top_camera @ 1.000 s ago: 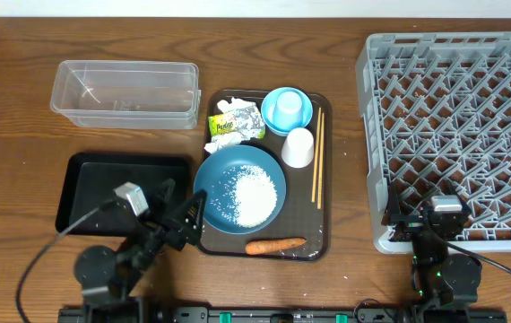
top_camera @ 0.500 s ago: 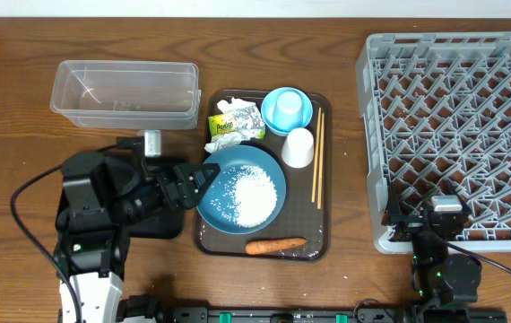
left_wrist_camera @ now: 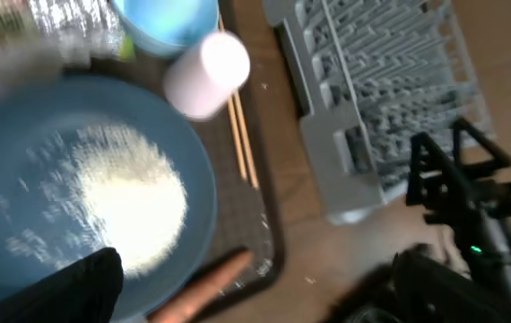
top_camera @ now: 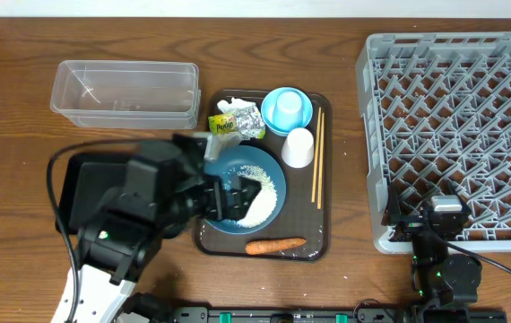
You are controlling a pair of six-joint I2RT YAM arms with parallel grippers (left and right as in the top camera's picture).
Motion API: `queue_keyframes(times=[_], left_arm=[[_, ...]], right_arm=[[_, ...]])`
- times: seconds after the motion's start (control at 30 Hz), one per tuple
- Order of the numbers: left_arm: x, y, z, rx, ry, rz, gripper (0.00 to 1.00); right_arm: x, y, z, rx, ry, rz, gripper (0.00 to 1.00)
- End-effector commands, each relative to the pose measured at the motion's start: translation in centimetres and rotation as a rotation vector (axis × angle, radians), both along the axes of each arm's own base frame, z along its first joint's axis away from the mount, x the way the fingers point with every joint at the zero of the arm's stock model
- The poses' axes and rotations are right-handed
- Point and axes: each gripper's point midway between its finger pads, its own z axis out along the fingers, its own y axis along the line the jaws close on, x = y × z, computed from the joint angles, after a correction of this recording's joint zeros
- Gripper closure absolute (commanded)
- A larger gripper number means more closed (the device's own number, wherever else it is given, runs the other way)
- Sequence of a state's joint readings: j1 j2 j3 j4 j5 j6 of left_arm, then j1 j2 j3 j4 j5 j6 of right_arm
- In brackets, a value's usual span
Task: Sort waste into correct bins and load items into the dishwasher rack
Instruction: 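Move the left gripper over the blue bowl of rice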
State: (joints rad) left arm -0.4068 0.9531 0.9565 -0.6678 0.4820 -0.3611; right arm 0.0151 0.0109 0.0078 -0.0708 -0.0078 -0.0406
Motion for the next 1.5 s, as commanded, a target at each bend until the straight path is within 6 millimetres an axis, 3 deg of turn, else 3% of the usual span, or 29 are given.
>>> queue_keyframes(times=[0.0, 0.27, 0.4, 0.6, 0.9, 1.13, 1.47], left_arm=[[1.8, -0.4, 1.2, 0.103, -0.127, 0.036, 0.02], [-0.2, -4.3, 0.4, 0.083, -0.092, -0.087, 0.02], [0.0, -3.7, -1.2, 0.154, 0.037, 0.014, 0.02], [1.1, -2.2, -2.4, 0.420, 0.138, 0.077, 0.02], [1.3, -6.0, -6.9, 0.497, 0.236, 0.018, 0.02], [1.2, -6.7, -10.3, 0.561, 0.317, 0.008, 0.02], [1.2, -6.8, -11.0, 0.576, 0.330, 0.006, 0.02]], right_arm=[[0.0, -0.1, -0.1, 0.003, 0.001, -0.004, 0.01], [0.0, -0.1, -0.1, 0.003, 0.000, -0.004, 0.01], [0.0, -0.1, -0.1, 0.003, 0.000, -0.004, 0.01], [0.0, -0.1, -0.1, 0.003, 0.000, -0.004, 0.01], [0.0, -0.1, -0.1, 0.003, 0.000, -0.004, 0.01], [0.0, -0.1, -0.1, 0.003, 0.000, -0.004, 0.01], [0.0, -0.1, -0.1, 0.003, 0.000, -0.004, 0.01]])
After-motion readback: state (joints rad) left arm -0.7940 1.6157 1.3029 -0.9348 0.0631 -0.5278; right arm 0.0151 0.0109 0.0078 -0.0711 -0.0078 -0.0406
